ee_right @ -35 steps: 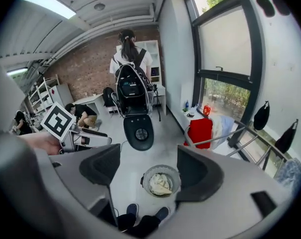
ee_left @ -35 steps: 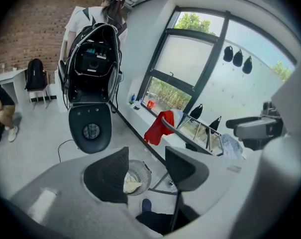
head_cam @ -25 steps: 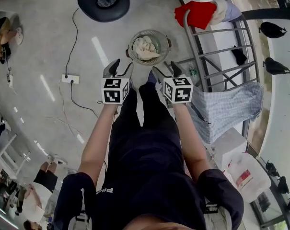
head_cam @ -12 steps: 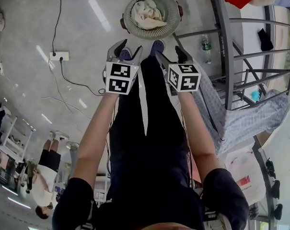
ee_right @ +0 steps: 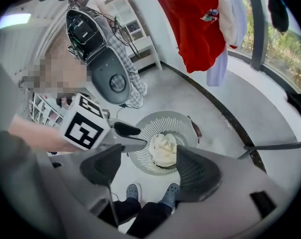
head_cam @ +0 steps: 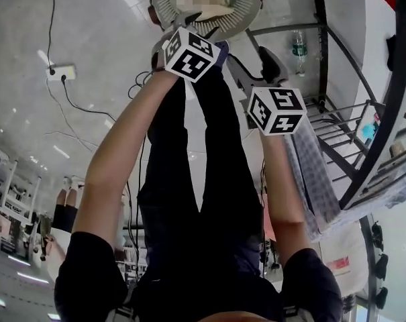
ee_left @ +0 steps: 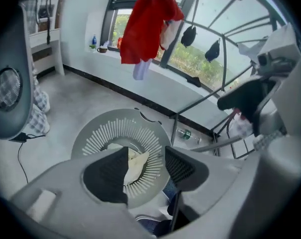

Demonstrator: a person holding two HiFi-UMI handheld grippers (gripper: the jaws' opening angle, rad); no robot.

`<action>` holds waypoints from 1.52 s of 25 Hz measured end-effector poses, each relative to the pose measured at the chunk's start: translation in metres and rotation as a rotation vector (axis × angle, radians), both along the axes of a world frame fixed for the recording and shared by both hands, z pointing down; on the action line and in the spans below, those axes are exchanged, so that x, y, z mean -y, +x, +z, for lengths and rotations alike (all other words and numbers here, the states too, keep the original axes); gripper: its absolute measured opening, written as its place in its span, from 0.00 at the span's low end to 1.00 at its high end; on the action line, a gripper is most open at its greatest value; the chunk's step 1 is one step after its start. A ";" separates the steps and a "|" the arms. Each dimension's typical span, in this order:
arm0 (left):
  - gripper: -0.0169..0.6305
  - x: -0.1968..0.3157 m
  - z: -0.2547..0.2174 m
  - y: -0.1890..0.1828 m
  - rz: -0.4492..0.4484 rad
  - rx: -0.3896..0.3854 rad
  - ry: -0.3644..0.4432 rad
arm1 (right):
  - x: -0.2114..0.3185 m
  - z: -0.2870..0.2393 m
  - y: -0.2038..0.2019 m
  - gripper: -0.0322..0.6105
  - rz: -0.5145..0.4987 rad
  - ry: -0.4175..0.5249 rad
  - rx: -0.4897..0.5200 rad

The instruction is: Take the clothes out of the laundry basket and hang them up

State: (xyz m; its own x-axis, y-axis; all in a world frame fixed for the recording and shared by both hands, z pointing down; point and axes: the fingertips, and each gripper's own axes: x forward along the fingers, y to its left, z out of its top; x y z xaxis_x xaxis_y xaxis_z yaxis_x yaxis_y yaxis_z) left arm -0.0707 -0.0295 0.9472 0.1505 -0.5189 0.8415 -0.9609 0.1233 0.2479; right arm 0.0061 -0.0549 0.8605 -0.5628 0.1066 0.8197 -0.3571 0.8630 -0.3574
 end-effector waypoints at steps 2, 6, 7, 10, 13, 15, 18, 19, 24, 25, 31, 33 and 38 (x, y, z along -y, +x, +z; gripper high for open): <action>0.38 0.008 0.035 0.009 0.061 0.003 -0.019 | 0.004 0.008 0.001 0.58 -0.011 0.035 0.008; 0.38 0.020 0.102 0.025 0.219 0.014 -0.082 | 0.009 0.023 -0.005 0.58 0.004 0.069 0.040; 0.38 0.025 0.117 0.030 0.264 0.025 -0.095 | 0.009 0.028 -0.006 0.58 0.008 0.071 0.043; 0.38 0.039 0.160 0.038 0.390 0.078 -0.126 | 0.011 0.048 -0.006 0.58 0.026 0.078 0.046; 0.38 0.045 0.203 0.050 0.522 0.112 -0.163 | 0.015 0.069 0.002 0.58 0.045 0.085 0.038; 0.38 0.044 0.229 0.057 0.608 0.127 -0.190 | 0.015 0.083 0.010 0.58 0.044 0.091 0.026; 0.38 0.037 0.265 0.065 0.695 0.146 -0.251 | 0.015 0.101 0.022 0.58 0.047 0.078 0.004; 0.38 0.032 0.277 0.065 0.710 0.156 -0.283 | 0.015 0.105 0.025 0.58 0.061 0.058 0.001; 0.08 0.019 0.310 0.047 0.668 0.221 -0.376 | 0.034 0.116 0.017 0.57 0.142 0.018 0.028; 0.08 0.017 0.308 0.044 0.667 0.246 -0.372 | 0.034 0.116 0.016 0.56 0.139 0.021 0.026; 0.07 0.020 0.266 0.045 0.650 0.294 -0.278 | 0.017 0.102 0.016 0.55 0.131 -0.030 0.014; 0.07 0.019 0.243 0.042 0.611 0.298 -0.243 | 0.013 0.091 0.016 0.55 0.127 -0.031 0.009; 0.07 0.003 0.158 0.030 0.518 0.325 -0.173 | 0.011 0.048 0.014 0.54 0.126 -0.026 -0.007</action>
State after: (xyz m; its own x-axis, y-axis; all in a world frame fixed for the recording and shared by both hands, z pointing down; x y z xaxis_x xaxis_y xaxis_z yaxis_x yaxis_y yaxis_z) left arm -0.0412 -0.0320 1.1051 0.0682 -0.2994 0.9517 -0.9294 -0.3660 -0.0485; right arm 0.0206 -0.0661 0.9085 -0.5673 0.0563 0.8216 -0.4650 0.8015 -0.3759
